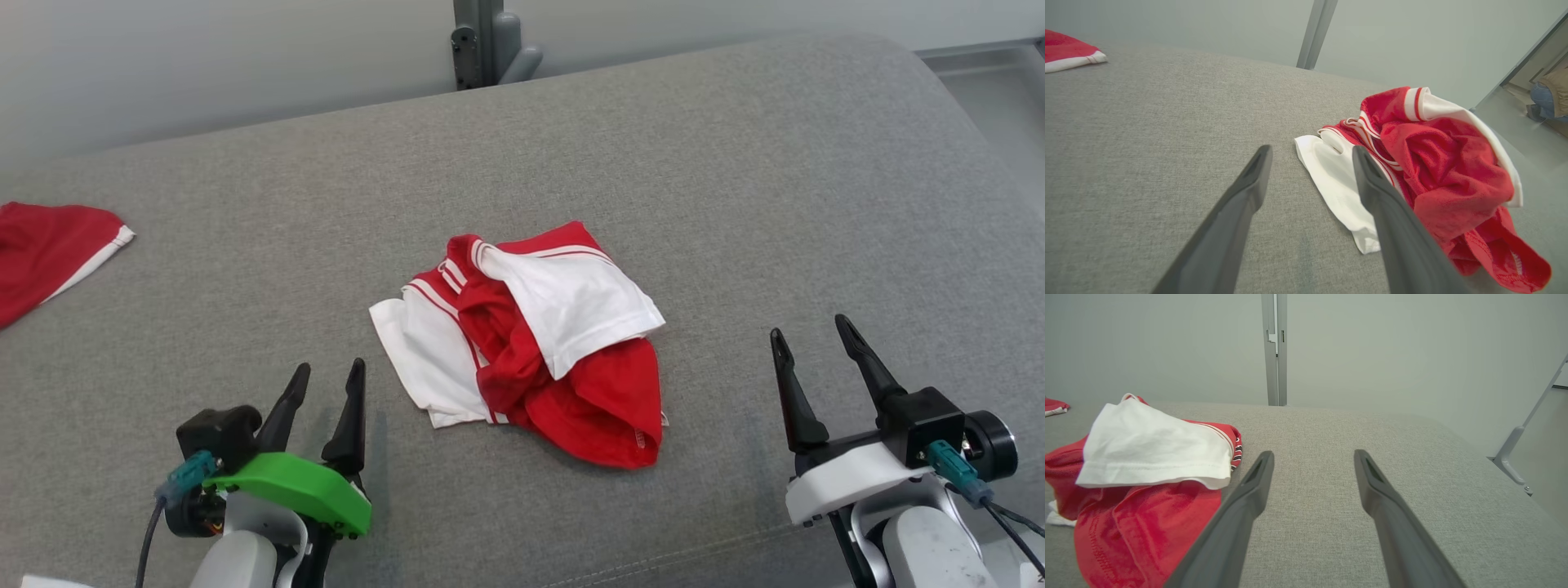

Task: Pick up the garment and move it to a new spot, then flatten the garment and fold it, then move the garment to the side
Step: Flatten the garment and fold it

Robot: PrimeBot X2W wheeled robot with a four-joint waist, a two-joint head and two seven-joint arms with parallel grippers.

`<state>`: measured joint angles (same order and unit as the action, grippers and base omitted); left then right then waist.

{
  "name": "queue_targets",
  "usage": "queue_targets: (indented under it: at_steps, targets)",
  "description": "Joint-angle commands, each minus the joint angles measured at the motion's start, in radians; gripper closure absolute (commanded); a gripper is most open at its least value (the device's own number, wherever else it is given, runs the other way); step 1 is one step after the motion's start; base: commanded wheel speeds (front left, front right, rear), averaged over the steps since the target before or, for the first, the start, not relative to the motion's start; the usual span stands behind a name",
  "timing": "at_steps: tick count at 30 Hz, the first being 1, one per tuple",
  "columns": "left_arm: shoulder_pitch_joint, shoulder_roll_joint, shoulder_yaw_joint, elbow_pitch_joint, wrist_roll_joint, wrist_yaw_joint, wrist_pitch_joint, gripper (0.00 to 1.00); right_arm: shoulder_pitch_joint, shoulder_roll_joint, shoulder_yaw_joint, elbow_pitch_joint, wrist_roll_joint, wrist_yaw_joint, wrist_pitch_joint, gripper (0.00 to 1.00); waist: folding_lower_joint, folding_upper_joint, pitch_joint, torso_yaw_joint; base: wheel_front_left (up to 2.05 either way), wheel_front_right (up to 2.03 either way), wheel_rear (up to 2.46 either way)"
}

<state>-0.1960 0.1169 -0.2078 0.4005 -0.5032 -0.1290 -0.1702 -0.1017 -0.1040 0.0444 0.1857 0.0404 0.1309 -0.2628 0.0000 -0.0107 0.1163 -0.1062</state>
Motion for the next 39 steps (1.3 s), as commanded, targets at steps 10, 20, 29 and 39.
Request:
queue_targets:
  at_steps: [10, 20, 29, 39]
  targets:
    - [-0.14, -0.009, -0.035, 0.227, -0.125, -0.003, 0.135, 0.0, -0.035, 0.017, 0.004, -0.011, 0.002, 0.0, -0.003, 0.0, 0.0, 0.0107, 0.073, -0.091, 0.0, 0.0, 0.0]
    - [-0.173, -0.001, -0.099, 0.336, -0.218, 0.0, 0.189, 0.0, -0.048, 0.026, 0.002, -0.009, 0.002, 0.0, -0.003, 0.0, 0.0, 0.0107, 0.08, -0.114, 0.0, 0.0, 0.0]
    - [-0.224, 0.062, -0.109, 0.253, -0.35, -0.001, 0.15, 1.0, -0.032, 0.033, -0.013, -0.006, 0.008, 0.0, -0.003, 0.0, 0.0, 0.0107, 0.068, -0.109, 0.0, 0.0, 0.0]
    - [-0.286, 0.163, -0.045, -0.012, -0.354, 0.028, 0.121, 1.0, -0.01, 0.037, -0.02, 0.002, 0.009, 0.0, -0.003, 0.0, 0.0, 0.0107, 0.03, -0.069, 0.0, 0.0, 0.0]
